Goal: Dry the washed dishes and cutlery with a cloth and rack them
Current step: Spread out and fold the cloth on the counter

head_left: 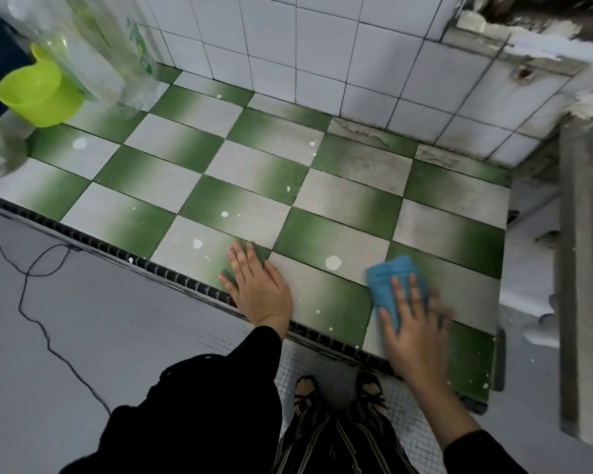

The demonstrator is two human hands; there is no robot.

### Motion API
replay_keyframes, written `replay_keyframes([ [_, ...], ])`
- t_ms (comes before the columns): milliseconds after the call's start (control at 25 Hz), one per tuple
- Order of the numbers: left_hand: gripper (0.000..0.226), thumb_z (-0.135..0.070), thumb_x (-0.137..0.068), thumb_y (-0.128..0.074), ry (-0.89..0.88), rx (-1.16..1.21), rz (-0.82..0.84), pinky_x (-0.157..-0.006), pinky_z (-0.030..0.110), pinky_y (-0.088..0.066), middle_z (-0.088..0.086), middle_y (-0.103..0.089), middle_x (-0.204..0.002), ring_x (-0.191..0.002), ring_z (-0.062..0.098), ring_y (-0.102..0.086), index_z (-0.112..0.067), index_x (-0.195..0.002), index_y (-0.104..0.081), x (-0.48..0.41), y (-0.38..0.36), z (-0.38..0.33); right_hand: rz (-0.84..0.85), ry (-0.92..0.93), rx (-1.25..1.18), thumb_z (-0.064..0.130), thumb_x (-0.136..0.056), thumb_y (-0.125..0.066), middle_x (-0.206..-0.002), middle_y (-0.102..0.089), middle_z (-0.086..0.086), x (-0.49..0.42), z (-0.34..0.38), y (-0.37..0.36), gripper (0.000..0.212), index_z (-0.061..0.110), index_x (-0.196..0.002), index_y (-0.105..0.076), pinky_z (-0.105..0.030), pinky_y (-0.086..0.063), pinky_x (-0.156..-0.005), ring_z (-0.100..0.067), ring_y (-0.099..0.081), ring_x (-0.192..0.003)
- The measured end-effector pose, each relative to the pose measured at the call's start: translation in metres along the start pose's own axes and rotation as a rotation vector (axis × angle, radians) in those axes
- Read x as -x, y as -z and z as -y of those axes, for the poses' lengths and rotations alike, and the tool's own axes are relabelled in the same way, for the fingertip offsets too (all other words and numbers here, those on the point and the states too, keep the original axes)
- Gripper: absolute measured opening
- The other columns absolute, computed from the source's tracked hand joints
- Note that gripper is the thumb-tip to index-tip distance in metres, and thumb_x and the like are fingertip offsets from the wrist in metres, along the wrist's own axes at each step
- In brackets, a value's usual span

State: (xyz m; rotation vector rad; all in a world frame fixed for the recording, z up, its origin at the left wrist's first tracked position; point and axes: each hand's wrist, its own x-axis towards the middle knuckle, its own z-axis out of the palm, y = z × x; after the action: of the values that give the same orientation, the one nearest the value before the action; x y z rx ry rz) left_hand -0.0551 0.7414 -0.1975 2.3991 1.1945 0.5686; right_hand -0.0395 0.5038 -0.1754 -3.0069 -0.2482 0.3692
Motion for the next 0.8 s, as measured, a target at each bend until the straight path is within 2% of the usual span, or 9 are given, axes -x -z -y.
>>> replay_keyframes([
  [80, 0.055, -0.031, -0.095, -0.026, -0.014, 0.006, 0.009, -0.117, 0.048, -0.003, 0.009, -0.038, -0.152, -0.144, 0.025, -0.028, -0.007, -0.141, -0.046, 0.000, -0.001, 0.000, -0.047, -0.215, -0.053, 0.063, -0.095, -0.005, -0.161, 0.015, 0.002, -0.020, -0.008, 0.008, 0.065, 0.035, -0.153, 0.006, -0.052, 0.008, -0.118, -0.026, 0.017, -0.146],
  [160, 0.053, -0.029, -0.095, -0.028, -0.031, 0.002, 0.007, -0.117, 0.050, -0.006, 0.009, -0.039, -0.151, -0.143, 0.025, -0.030, -0.008, -0.140, -0.047, 0.000, -0.003, 0.002, -0.095, -0.339, -0.104, 0.058, -0.099, -0.012, -0.162, 0.013, 0.001, -0.057, -0.003, 0.017, 0.063, 0.033, -0.154, 0.006, -0.054, 0.008, -0.118, -0.029, 0.016, -0.148],
  [280, 0.053, -0.029, -0.094, -0.029, -0.035, -0.004, 0.005, -0.117, 0.049, -0.005, 0.009, -0.040, -0.151, -0.143, 0.024, -0.030, -0.008, -0.140, -0.047, 0.000, -0.004, 0.003, -0.113, -0.443, -0.154, 0.056, -0.100, -0.014, -0.163, 0.010, -0.002, -0.134, 0.008, 0.039, 0.062, 0.033, -0.155, 0.002, -0.057, 0.010, -0.115, -0.032, 0.014, -0.148],
  [360, 0.055, -0.030, -0.094, -0.028, -0.031, -0.009, 0.003, -0.117, 0.049, -0.004, 0.009, -0.038, -0.152, -0.144, 0.024, -0.028, -0.009, -0.141, -0.045, 0.000, -0.006, 0.004, -0.090, -0.445, -0.176, 0.056, -0.100, -0.014, -0.163, 0.009, -0.003, -0.180, 0.017, 0.050, 0.062, 0.032, -0.155, 0.000, -0.058, 0.009, -0.114, -0.033, 0.013, -0.148],
  [440, 0.056, -0.030, -0.094, -0.027, -0.032, -0.010, 0.003, -0.117, 0.048, -0.002, 0.008, -0.036, -0.153, -0.145, 0.023, -0.026, -0.009, -0.143, -0.043, 0.000, -0.007, 0.005, -0.055, -0.338, -0.148, 0.056, -0.100, -0.014, -0.163, 0.009, -0.003, -0.205, 0.033, 0.055, 0.062, 0.032, -0.155, 0.000, -0.058, 0.008, -0.116, -0.033, 0.013, -0.148],
  [640, 0.054, -0.029, -0.094, -0.029, -0.043, -0.013, -0.014, -0.116, 0.049, -0.003, 0.009, -0.038, -0.152, -0.144, 0.025, -0.029, -0.008, -0.141, -0.046, -0.001, -0.008, 0.005, -0.032, 0.216, 0.034, 0.059, -0.099, -0.009, -0.161, 0.012, 0.006, -0.165, 0.073, 0.033, 0.057, 0.042, -0.151, 0.005, -0.052, 0.014, -0.114, -0.024, 0.014, -0.149],
  [720, 0.053, -0.027, -0.094, -0.031, -0.071, -0.022, -0.015, -0.116, 0.050, -0.004, 0.010, -0.039, -0.151, -0.143, 0.025, -0.031, -0.007, -0.140, -0.047, -0.001, -0.007, 0.004, -0.013, 0.451, 0.060, 0.063, -0.095, -0.004, -0.162, 0.002, 0.007, -0.118, 0.078, 0.017, 0.058, 0.044, -0.149, 0.001, -0.049, 0.014, -0.115, -0.022, 0.009, -0.149],
  [800, 0.051, -0.024, -0.094, -0.032, -0.151, -0.037, -0.013, -0.116, 0.049, -0.004, 0.011, -0.041, -0.150, -0.141, 0.027, -0.033, -0.006, -0.139, -0.047, -0.001, -0.005, 0.003, -0.028, 0.678, 0.082, 0.064, -0.096, -0.007, -0.160, -0.017, 0.006, -0.075, 0.072, 0.006, 0.060, 0.040, -0.150, -0.016, -0.050, 0.005, -0.117, -0.023, -0.002, -0.149],
])
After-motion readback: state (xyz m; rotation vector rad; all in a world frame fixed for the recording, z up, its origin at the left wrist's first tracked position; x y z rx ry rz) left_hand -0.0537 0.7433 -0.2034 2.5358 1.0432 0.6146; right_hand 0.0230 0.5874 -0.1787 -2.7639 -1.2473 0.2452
